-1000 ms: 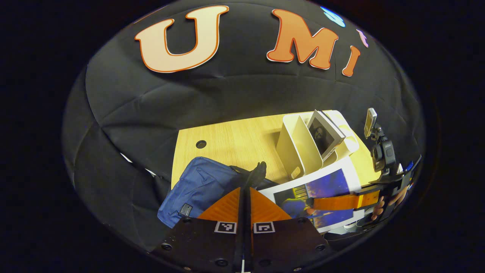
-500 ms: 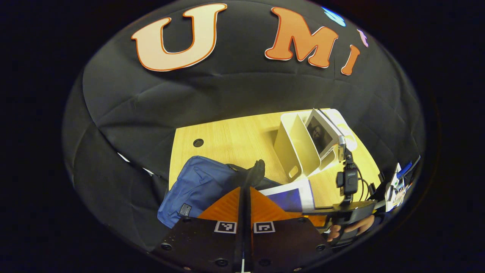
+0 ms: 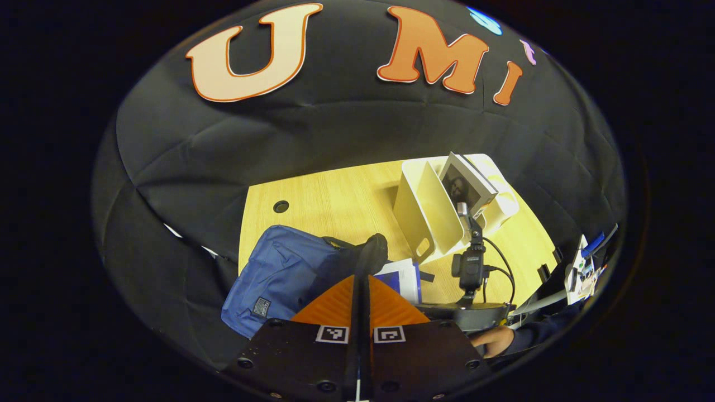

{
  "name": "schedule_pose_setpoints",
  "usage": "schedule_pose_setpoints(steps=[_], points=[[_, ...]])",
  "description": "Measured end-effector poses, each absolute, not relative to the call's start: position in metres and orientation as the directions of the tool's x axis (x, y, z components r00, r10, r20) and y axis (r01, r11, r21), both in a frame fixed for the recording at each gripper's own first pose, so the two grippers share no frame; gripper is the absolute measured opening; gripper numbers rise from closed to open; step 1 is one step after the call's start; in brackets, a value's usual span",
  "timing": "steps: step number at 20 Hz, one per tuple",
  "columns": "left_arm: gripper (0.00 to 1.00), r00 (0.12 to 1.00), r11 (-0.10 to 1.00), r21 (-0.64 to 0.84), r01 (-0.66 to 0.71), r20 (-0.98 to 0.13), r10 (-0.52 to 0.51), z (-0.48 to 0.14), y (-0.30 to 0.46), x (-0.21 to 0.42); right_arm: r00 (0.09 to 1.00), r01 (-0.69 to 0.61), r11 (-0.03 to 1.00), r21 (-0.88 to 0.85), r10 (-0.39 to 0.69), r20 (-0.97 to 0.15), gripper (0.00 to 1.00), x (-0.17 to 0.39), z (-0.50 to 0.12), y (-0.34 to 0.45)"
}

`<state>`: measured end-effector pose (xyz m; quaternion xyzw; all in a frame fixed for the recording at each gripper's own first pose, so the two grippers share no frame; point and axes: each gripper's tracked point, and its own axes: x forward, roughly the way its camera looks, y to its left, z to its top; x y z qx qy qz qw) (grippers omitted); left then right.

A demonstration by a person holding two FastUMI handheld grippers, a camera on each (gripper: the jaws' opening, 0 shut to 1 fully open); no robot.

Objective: Open the schoolbag, grab two books from the bookshelf and put them into the schoolbag.

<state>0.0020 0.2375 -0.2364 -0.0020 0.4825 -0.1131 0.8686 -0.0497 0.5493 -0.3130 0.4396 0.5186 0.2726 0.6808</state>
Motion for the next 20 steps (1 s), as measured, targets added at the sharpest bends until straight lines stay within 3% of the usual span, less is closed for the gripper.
schedule_pose_setpoints(steps=[5,6,7,10,11,12,18,20], points=[[0.02,0.496,0.966,-0.111,0.232,-0.841,-0.216,-0.244,0.222,-0.004,0.306,0.121,0.410,0.904,0.851,-0.427,0.40,-0.056,-0.318,0.568],[0.07,0.496,0.966,-0.105,0.237,-0.842,-0.213,-0.244,0.221,-0.004,0.308,0.118,0.411,0.904,0.850,-0.427,0.40,-0.056,-0.319,0.570],[0.02,0.495,0.965,-0.108,0.237,-0.842,-0.216,-0.244,0.221,-0.005,0.302,0.113,0.411,0.905,0.853,-0.425,0.40,-0.057,-0.320,0.571],[0.02,0.487,0.960,-0.111,0.256,-0.843,-0.227,-0.246,0.217,-0.008,0.286,0.102,0.416,0.903,0.858,-0.427,0.40,-0.060,-0.325,0.580],[0.02,0.484,0.957,-0.110,0.268,-0.844,-0.232,-0.246,0.214,-0.008,0.271,0.102,0.414,0.905,0.863,-0.425,0.51,-0.063,-0.326,0.583],[0.02,0.479,0.955,-0.104,0.277,-0.847,-0.231,-0.248,0.212,-0.009,0.265,0.103,0.413,0.905,0.865,-0.425,0.41,-0.064,-0.327,0.586],[0.02,0.475,0.954,-0.088,0.287,-0.852,-0.221,-0.251,0.210,-0.011,0.202,0.111,0.405,0.907,0.885,-0.420,0.43,-0.069,-0.330,0.605],[0.02,0.485,0.962,-0.099,0.256,-0.847,-0.217,-0.251,0.220,-0.005,0.187,0.121,0.452,0.884,0.864,-0.468,0.46,-0.069,-0.337,0.600]])
